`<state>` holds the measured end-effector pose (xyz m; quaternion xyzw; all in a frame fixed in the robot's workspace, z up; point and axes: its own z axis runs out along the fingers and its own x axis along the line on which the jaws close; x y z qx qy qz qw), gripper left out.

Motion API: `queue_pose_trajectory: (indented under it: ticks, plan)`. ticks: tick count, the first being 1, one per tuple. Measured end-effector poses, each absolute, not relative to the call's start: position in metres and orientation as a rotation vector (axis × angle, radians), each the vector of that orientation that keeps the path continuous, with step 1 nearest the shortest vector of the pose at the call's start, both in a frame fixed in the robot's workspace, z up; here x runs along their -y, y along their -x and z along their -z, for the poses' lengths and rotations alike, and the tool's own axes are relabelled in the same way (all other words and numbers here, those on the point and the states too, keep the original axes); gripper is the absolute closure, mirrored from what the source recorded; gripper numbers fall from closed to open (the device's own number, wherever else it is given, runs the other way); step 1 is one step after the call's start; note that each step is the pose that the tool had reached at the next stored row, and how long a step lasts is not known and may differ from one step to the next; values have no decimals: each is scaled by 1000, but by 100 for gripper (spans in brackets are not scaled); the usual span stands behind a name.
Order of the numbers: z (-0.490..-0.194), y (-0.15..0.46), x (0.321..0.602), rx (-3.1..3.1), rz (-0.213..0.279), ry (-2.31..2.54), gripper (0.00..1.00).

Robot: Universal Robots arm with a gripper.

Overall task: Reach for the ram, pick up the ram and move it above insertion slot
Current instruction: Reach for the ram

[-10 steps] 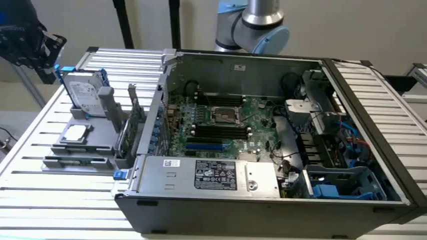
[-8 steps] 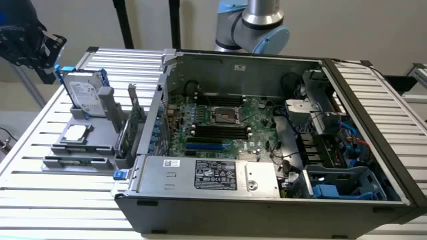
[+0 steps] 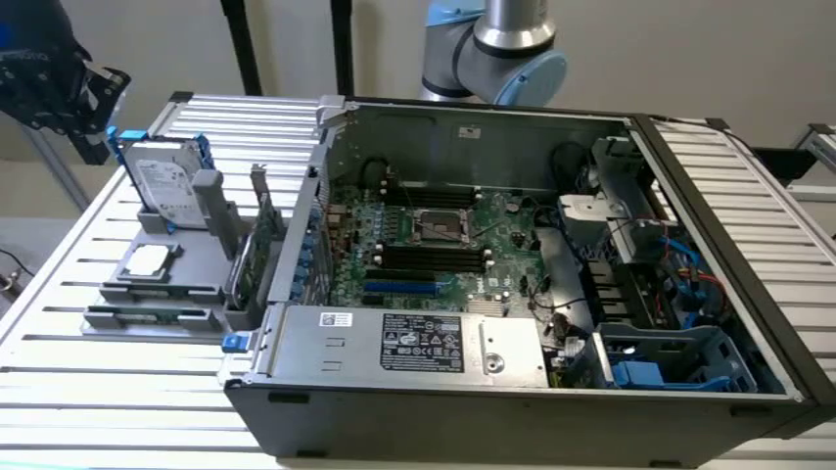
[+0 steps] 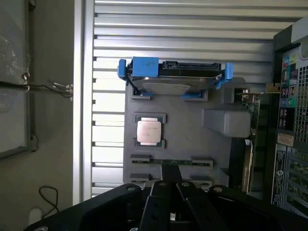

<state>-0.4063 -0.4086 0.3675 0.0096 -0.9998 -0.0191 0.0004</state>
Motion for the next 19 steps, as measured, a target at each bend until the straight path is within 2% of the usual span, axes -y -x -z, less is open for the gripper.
queue_pose_trajectory:
  ticks: [6, 19]
  plan:
    - [-368, 405, 411, 3140, 60, -30, 89]
    - [-365, 387, 444, 3133, 60, -30, 89]
